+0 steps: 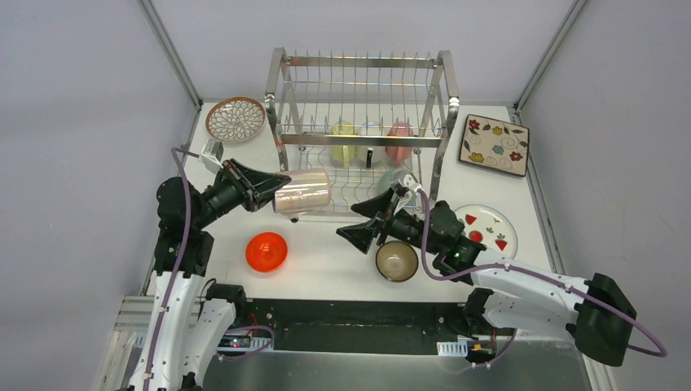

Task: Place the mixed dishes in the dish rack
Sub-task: Turn the cup upside down in the dish rack.

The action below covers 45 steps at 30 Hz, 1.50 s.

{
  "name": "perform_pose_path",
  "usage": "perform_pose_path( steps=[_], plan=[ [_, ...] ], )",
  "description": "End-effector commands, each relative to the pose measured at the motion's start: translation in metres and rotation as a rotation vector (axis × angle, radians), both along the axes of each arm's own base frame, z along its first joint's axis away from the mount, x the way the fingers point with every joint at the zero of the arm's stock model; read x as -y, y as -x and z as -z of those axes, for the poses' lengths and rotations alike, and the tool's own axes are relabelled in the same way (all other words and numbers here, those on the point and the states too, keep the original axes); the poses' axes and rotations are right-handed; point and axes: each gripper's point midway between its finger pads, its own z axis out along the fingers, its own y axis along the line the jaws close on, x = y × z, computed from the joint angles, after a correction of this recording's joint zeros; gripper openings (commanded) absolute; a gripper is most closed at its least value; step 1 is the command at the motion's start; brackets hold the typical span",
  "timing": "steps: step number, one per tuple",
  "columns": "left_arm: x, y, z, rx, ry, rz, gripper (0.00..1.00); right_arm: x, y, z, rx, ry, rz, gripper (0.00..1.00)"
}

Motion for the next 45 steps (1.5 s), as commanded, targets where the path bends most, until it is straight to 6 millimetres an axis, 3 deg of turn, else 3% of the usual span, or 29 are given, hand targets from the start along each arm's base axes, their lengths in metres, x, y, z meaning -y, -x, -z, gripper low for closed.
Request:
perform_pose_path(
  steps=[1,25,36,41,45],
  plan=[
    [0.007,0.030,-0.065,0.220,0.192,0.122,0.00,-0.005,0.002,-0.056,0.209,-0.195,-0.027,0.92],
    [0.007,0.053,-0.096,0.267,0.363,0.208,0.00,-0.073,0.002,-0.103,0.325,-0.380,-0.218,0.70],
    [0.003,0.047,-0.086,0.233,0.441,0.195,0.00,-0.097,0.012,-0.110,0.319,-0.407,-0.303,0.66],
    [0.003,0.046,-0.086,0.226,0.447,0.197,0.00,-0.106,0.016,-0.117,0.294,-0.444,-0.336,0.55],
    [0.002,0.044,-0.081,0.212,0.463,0.190,0.00,-0.107,0.017,-0.117,0.266,-0.490,-0.346,0.35]
  ],
)
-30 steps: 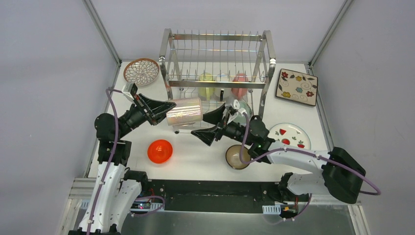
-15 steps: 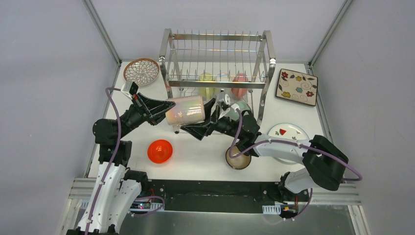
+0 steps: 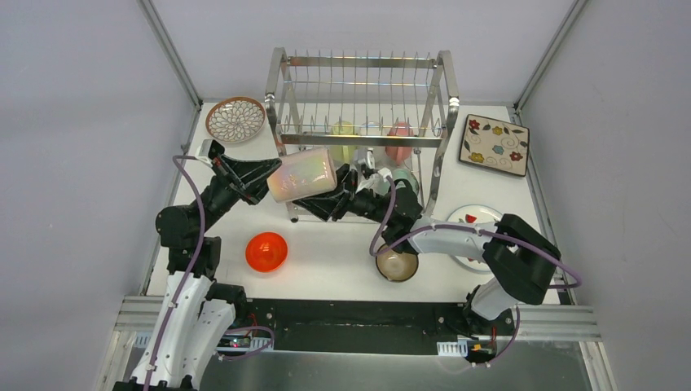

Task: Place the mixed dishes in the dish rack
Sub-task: Turn the cup upside down in the dish rack.

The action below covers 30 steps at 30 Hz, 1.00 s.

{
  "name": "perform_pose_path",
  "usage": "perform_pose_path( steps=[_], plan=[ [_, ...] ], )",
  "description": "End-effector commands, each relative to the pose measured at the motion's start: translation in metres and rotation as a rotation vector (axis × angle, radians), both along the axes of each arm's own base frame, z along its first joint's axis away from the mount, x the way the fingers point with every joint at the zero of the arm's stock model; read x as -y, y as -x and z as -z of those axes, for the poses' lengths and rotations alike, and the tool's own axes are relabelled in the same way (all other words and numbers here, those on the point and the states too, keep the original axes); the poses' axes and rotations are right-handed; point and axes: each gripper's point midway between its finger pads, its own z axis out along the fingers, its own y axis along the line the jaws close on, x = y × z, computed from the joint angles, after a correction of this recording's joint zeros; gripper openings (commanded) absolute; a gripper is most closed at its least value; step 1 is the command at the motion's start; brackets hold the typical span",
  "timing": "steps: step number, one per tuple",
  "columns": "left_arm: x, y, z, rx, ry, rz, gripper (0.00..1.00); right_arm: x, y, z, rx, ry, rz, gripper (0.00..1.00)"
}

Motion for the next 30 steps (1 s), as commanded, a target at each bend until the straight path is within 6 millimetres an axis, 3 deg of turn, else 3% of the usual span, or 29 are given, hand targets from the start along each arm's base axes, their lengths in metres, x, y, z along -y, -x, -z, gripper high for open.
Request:
perform_pose_path(
  steps=[1,5,6,7,11,18,30],
  plan=[
    [0.000,0.016,-0.012,0.098,0.022,0.013,0.00,-0.002,0.031,-0.042,0.018,-0.147,-0.128,0.27],
    [-0.001,0.013,-0.008,0.090,0.033,0.002,0.00,0.001,0.031,-0.043,0.018,-0.160,-0.122,0.02],
    [-0.002,0.012,-0.007,0.089,0.035,-0.002,0.00,0.002,0.031,-0.044,0.021,-0.162,-0.119,0.00],
    [-0.002,0.011,-0.006,0.087,0.035,-0.003,0.00,0.003,0.031,-0.044,0.020,-0.163,-0.116,0.00],
    [-0.001,0.007,-0.001,0.079,0.023,-0.015,0.20,0.008,0.029,-0.046,0.011,-0.172,-0.092,0.00],
    [0.000,0.003,0.010,0.061,-0.011,-0.030,0.43,0.014,0.021,-0.042,-0.048,-0.177,-0.047,0.00],
    [0.004,-0.008,0.038,-0.012,-0.103,-0.062,0.66,0.036,0.004,-0.031,-0.122,-0.185,0.070,0.00]
  ],
)
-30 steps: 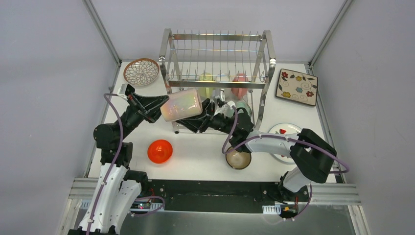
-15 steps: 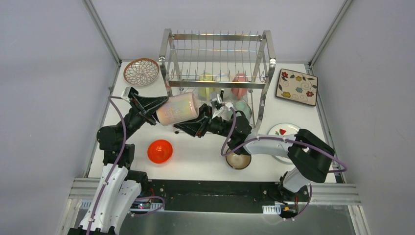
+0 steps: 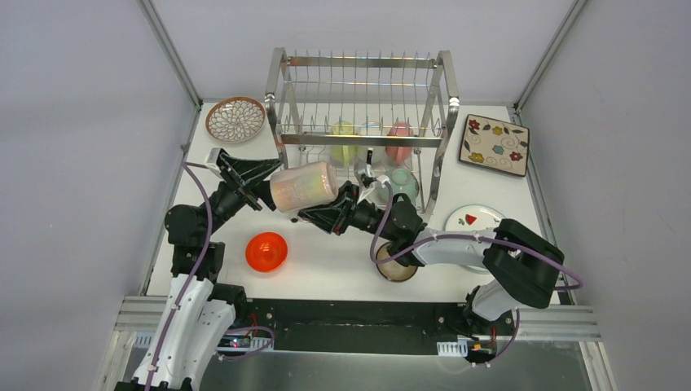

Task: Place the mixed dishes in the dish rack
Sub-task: Turn the cup upside down in the dish rack.

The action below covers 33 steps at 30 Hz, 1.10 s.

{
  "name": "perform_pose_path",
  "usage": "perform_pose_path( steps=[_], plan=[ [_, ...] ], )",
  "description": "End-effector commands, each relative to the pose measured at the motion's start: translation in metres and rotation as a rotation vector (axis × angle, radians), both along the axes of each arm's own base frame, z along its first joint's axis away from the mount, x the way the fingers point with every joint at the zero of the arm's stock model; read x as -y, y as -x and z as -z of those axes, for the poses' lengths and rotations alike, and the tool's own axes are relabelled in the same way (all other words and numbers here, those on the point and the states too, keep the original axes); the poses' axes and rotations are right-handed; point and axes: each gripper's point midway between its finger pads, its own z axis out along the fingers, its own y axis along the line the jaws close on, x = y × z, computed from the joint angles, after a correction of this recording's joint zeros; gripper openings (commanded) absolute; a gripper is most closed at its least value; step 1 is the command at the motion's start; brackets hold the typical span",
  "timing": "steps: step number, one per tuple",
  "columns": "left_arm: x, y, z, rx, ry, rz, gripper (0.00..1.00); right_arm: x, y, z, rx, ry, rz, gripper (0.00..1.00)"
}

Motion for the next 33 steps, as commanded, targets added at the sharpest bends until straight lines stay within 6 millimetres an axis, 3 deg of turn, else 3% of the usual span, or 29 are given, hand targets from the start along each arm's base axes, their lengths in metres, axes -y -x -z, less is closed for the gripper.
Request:
perform_pose_path(
  steps=[1,10,24,28,33],
  plan=[
    [0.004,0.006,0.007,0.026,-0.056,0.000,0.68,0.032,-0.007,-0.067,0.061,-0.207,0.097,0.00],
    [0.004,0.000,0.029,-0.031,-0.114,-0.031,0.74,0.049,-0.018,-0.060,0.018,-0.200,0.177,0.00],
    [-0.001,-0.009,0.062,-0.099,-0.278,-0.123,0.76,0.061,-0.031,-0.023,-0.031,-0.117,0.258,0.00],
    [-0.012,-0.010,0.065,-0.052,-0.437,-0.226,0.78,0.060,-0.034,-0.012,-0.034,-0.058,0.275,0.00],
    [-0.042,-0.008,0.060,-0.012,-0.679,-0.415,0.88,0.057,-0.038,0.005,-0.034,0.032,0.302,0.00]
  ],
)
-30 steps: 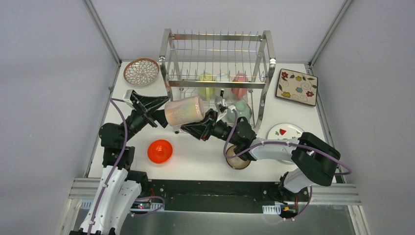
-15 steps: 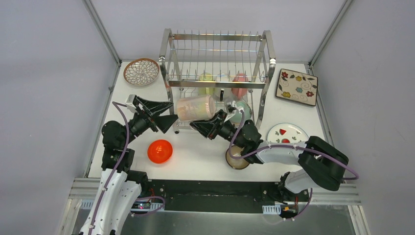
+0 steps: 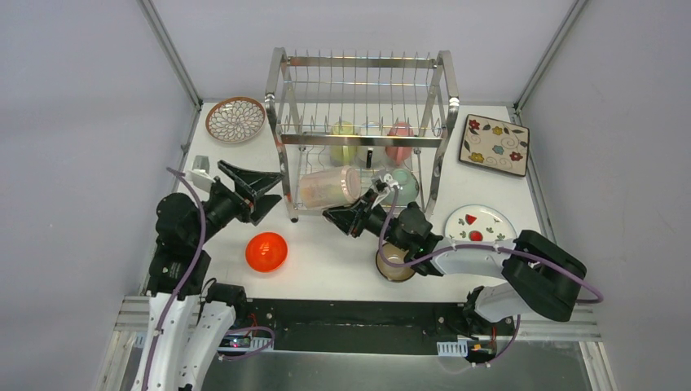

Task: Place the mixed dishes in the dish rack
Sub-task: Turn the cup upside down in the dish rack.

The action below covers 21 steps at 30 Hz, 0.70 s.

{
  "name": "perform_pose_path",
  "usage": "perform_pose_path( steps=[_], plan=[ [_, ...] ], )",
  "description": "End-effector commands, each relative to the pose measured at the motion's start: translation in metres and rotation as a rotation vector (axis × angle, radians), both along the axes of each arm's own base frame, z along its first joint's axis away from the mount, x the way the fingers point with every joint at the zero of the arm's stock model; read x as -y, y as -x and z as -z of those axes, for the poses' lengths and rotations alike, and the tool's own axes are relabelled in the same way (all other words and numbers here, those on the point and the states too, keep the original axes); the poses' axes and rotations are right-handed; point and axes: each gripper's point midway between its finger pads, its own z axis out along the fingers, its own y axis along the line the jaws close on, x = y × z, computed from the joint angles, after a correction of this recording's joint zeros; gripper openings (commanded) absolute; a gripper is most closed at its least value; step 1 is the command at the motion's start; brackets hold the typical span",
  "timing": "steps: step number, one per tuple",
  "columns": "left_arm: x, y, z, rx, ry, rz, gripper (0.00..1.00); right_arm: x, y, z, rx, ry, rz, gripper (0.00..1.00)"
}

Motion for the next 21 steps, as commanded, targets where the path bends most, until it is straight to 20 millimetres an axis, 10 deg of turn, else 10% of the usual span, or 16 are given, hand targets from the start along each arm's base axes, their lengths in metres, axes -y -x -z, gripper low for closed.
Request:
perform_pose_path(
  steps=[1,8,21],
  plan=[
    [-0.035,0.004,-0.003,0.094,-0.306,-0.189,0.91,0.009,-0.003,-0.062,0.142,-0.117,0.049,0.00],
    [-0.075,-0.004,0.005,0.157,-0.595,-0.354,0.99,0.007,-0.015,-0.046,0.161,0.014,0.096,0.00],
    [-0.089,-0.042,0.034,0.159,-0.924,-0.293,0.99,0.009,-0.052,-0.025,0.229,0.335,0.239,0.00]
  ],
)
